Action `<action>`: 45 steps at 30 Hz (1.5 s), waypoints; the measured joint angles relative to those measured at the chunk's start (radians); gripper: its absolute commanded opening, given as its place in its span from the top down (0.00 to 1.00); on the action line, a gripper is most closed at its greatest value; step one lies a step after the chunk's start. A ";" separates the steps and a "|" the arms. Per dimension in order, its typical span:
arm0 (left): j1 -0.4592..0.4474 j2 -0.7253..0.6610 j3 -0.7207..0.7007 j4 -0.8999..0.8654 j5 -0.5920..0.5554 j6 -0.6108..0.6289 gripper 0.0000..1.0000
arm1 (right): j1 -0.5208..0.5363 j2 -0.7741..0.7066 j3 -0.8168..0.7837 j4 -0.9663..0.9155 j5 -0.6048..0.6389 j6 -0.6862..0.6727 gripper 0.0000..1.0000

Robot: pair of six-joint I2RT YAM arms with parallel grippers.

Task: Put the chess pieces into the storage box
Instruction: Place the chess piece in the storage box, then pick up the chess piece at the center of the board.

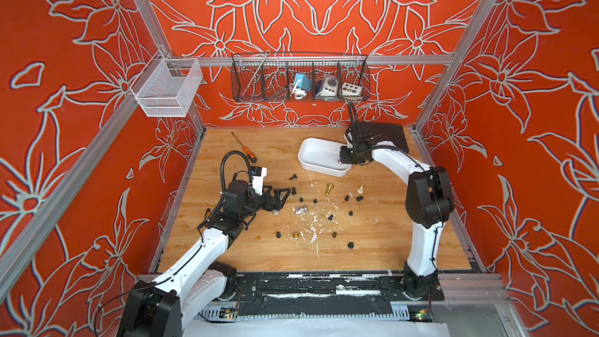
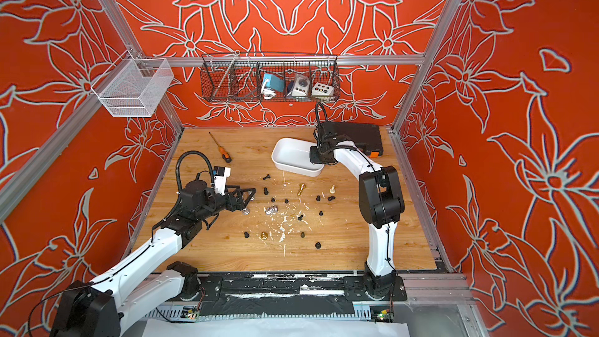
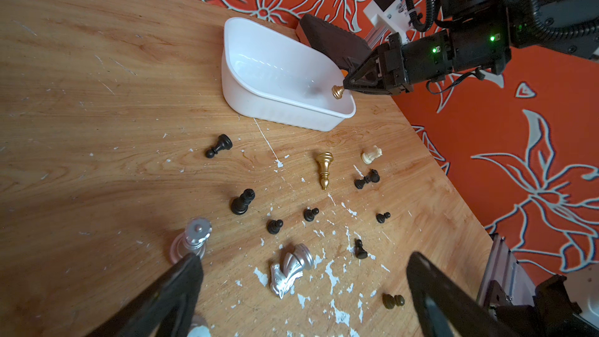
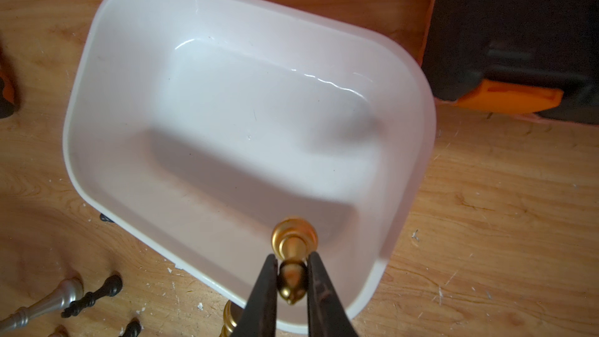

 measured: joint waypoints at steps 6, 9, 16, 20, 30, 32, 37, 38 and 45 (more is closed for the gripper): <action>0.000 -0.002 0.000 -0.005 -0.009 0.000 0.02 | 0.000 0.000 0.000 0.000 0.000 0.000 0.69; 0.000 -0.007 0.000 -0.008 -0.012 0.000 0.02 | 0.000 0.000 0.000 0.000 0.000 -0.001 0.66; 0.000 -0.010 0.000 -0.008 -0.015 0.000 0.02 | 0.000 -0.001 0.000 0.000 0.000 -0.002 0.59; 0.000 -0.010 0.000 -0.011 -0.022 0.000 0.02 | 0.000 -0.012 0.000 -0.003 0.000 -0.005 0.55; 0.000 -0.003 0.002 -0.040 -0.045 0.006 0.01 | 0.000 -0.138 -0.055 -0.006 0.000 -0.023 0.48; 0.000 0.005 0.009 -0.048 -0.052 0.008 0.02 | 0.000 -0.173 -0.083 -0.005 0.000 -0.026 0.47; 0.000 0.023 0.040 -0.073 -0.086 0.026 0.01 | 0.000 -0.268 -0.176 0.000 0.000 -0.027 0.46; -0.001 0.027 0.051 -0.084 -0.097 0.032 0.02 | 0.000 -0.288 -0.198 0.001 0.000 -0.027 0.46; -0.008 0.122 0.122 -0.146 -0.153 0.088 0.02 | 0.000 -0.444 -0.359 0.003 0.003 -0.028 0.45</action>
